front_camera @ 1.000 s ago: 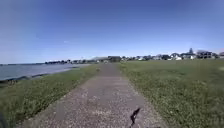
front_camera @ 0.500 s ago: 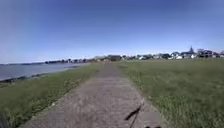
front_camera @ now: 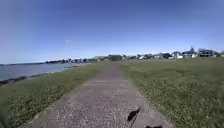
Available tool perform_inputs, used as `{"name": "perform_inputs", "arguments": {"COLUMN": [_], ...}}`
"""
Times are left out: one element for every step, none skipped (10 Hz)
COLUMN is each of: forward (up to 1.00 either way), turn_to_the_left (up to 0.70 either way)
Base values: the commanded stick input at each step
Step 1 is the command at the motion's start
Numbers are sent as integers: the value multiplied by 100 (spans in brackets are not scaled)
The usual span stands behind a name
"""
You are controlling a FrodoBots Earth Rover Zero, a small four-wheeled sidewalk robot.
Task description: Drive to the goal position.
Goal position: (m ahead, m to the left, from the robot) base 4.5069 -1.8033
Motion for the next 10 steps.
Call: {"name": "perform_inputs", "arguments": {"forward": [70, 70, 70, 70, 70, 70, 70, 70, 70, 70], "turn_to_the_left": [1, 1, 1, 2, 2, 2, 2, 2, 2, 3]}}
